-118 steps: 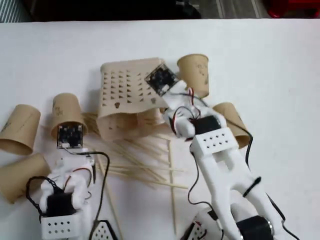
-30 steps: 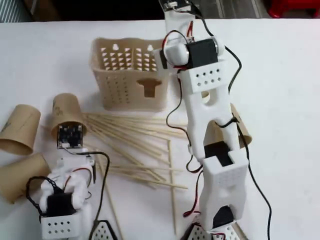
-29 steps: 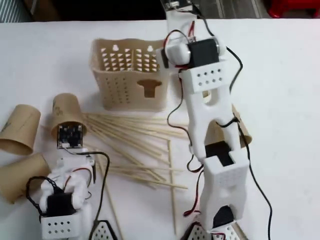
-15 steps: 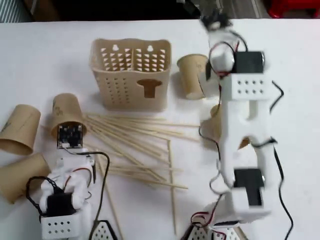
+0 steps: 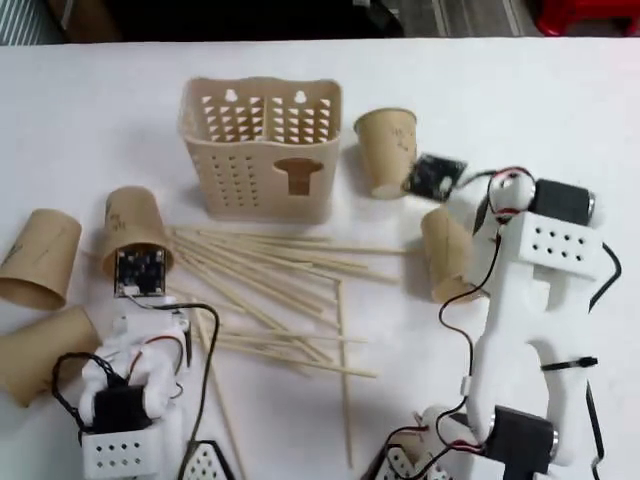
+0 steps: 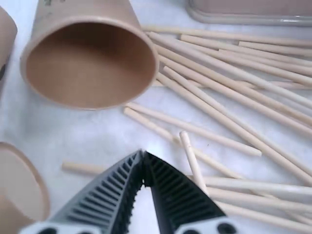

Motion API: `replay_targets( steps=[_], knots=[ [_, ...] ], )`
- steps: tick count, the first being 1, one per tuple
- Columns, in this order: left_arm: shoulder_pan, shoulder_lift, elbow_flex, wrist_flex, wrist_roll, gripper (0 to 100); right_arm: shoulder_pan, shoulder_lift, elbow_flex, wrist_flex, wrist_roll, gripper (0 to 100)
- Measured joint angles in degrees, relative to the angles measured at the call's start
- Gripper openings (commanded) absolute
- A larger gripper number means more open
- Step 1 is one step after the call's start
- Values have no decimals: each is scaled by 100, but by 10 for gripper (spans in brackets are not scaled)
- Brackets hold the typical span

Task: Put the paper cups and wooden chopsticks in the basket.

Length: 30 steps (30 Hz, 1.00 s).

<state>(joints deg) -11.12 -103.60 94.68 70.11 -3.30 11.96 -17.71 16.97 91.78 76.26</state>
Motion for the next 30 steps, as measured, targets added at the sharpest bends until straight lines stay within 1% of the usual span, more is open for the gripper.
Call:
replay_targets(
  steps=[3, 9, 11, 14, 15, 20, 23, 26, 30],
  knots=[
    [0, 0, 0, 0, -9, 27, 97, 0, 809, -932, 185, 194],
    [0, 0, 0, -35, -9, 27, 105, -97, 2180, -2892, 193, 183],
    [0, 0, 0, -53, -9, 27, 105, -114, 2382, -3262, -26, 139],
    [0, 0, 0, -53, -9, 27, 79, -114, 2426, -3596, -536, 35],
    [0, 0, 0, -53, -9, 27, 79, -114, 2444, -3666, -668, 12],
    [0, 0, 0, -53, -9, 27, 79, -185, 2453, -3824, -1152, 20],
    [0, 0, 0, -53, -9, 27, 290, -466, 2382, -3815, -1626, 19],
    [0, 0, 0, -53, -9, 27, 369, -853, 2101, -3499, -1943, 19],
    [0, 0, 0, -53, -9, 27, 413, -1371, 1626, -2752, -2189, 19]
  ],
)
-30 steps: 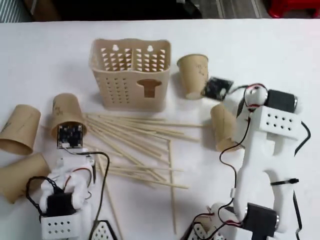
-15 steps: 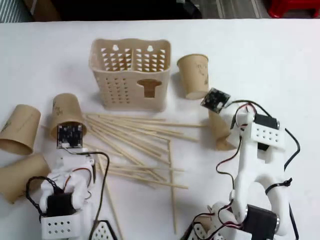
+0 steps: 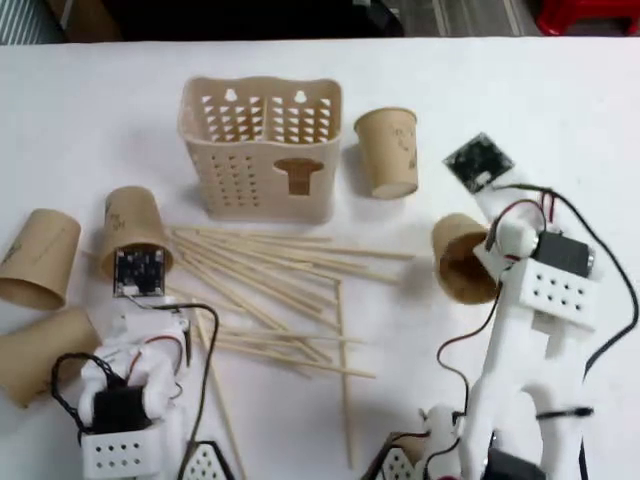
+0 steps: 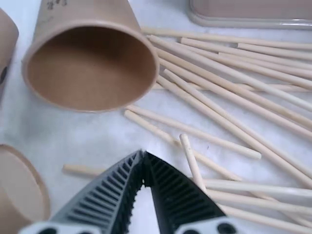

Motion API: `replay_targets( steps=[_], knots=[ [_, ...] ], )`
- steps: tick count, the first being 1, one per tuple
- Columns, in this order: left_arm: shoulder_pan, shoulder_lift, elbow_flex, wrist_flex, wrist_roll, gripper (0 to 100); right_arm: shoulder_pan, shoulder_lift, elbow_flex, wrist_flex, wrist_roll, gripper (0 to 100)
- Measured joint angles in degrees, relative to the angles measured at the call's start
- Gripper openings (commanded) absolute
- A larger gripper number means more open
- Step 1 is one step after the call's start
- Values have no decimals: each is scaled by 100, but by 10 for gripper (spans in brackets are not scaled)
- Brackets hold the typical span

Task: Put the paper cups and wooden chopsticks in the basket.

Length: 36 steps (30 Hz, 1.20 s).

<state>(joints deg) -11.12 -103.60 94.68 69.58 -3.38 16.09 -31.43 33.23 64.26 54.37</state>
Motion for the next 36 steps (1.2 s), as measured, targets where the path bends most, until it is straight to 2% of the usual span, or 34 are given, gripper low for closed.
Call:
replay_targets(
  steps=[8, 12, 20, 29, 36],
  knots=[
    [0, 0, 0, 0, 0, 27, -193, -431, -1538, 967, -1169, 19],
    [0, 0, 0, 0, 0, 27, -800, -440, -2356, 1354, -1767, 19],
    [0, 0, 0, -18, 0, 27, -2075, -325, -3481, 1424, -3007, 23],
    [0, 0, 0, -18, 0, 27, -2980, 1547, -5679, 1899, -3877, 23],
    [0, 0, 0, -18, 0, 27, -3226, 2919, -7727, 2110, -4431, 23]
  ],
)
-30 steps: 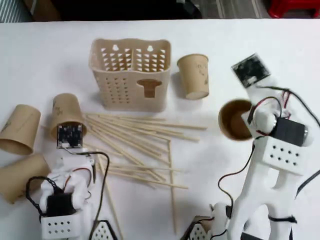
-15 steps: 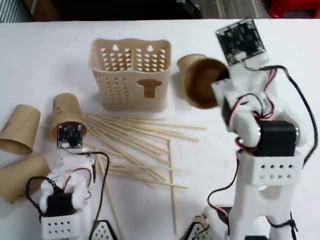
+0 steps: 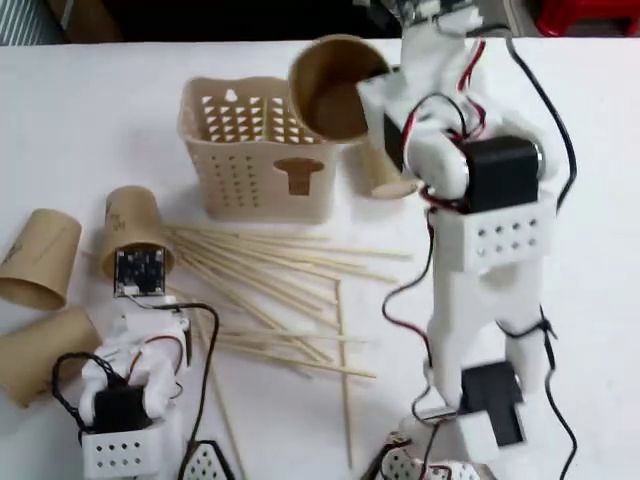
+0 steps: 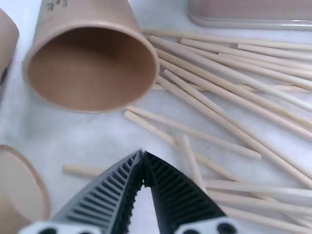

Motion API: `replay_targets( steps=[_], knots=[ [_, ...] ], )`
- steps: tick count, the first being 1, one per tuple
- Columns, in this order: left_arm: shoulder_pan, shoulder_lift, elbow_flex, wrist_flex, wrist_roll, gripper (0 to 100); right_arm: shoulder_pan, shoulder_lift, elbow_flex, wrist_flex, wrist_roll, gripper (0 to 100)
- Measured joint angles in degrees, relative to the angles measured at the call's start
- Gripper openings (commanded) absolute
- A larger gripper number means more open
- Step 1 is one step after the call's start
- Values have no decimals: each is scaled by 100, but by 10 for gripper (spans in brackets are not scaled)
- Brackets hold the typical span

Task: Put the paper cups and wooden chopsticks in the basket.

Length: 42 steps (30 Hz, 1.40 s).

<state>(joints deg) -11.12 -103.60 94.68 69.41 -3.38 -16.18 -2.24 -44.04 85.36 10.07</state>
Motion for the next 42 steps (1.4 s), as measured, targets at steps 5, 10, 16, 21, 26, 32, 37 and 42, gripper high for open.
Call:
replay_targets(
  steps=[5, 10, 16, 21, 26, 32, 37, 42],
  knots=[
    [0, 0, 0, 0, 0, 27, -255, 791, -791, 0, -229, 24],
    [0, 0, 0, 0, 0, 27, -431, 1468, -1108, 0, -387, 24],
    [0, 0, 0, 0, 0, 27, -404, 2048, -1116, 26, -615, 55],
    [0, 0, 0, 0, 0, 27, -431, 2084, -1116, 343, -651, 269],
    [0, 0, 0, 0, 0, 27, -352, 2084, -1116, 677, -651, 291],
    [0, 0, 0, 0, 0, 27, 396, 2075, -1116, 932, -651, 293],
    [0, 0, 0, 0, 0, 27, 782, 2374, -1125, 1169, -642, 334],
    [0, 0, 0, 0, 0, 27, 782, 3332, -1125, 1204, -413, 431]
  ],
)
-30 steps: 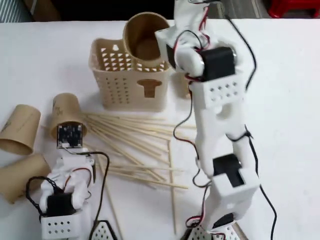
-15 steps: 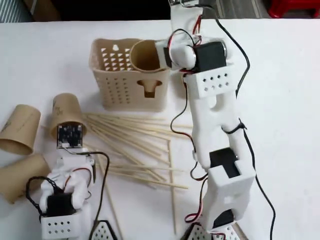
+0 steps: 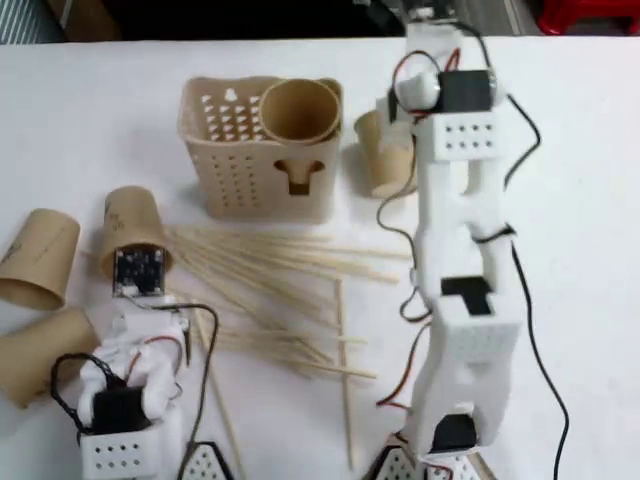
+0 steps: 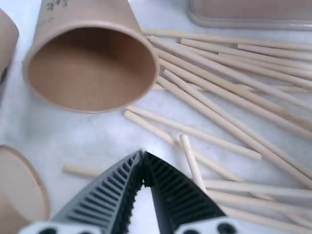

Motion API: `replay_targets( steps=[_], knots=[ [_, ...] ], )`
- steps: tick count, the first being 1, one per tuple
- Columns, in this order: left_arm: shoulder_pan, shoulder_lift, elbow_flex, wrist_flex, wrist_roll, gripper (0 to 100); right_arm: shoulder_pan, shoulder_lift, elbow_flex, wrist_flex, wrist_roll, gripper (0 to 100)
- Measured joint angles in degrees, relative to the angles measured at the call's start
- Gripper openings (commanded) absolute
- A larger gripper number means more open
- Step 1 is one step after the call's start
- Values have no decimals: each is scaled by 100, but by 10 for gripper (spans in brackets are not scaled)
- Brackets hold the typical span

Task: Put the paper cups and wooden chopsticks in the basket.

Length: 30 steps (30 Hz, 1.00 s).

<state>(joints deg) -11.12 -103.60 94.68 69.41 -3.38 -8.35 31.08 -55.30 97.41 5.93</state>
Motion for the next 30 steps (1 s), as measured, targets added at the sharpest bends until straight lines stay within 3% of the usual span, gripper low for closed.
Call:
replay_targets(
  steps=[26, 30],
  knots=[
    [0, 0, 0, 0, 0, 26, -316, 2224, 9, -1459, 88, 430],
    [0, 0, 0, 0, 0, 26, -325, 2391, 9, -1477, 88, 330]
  ],
)
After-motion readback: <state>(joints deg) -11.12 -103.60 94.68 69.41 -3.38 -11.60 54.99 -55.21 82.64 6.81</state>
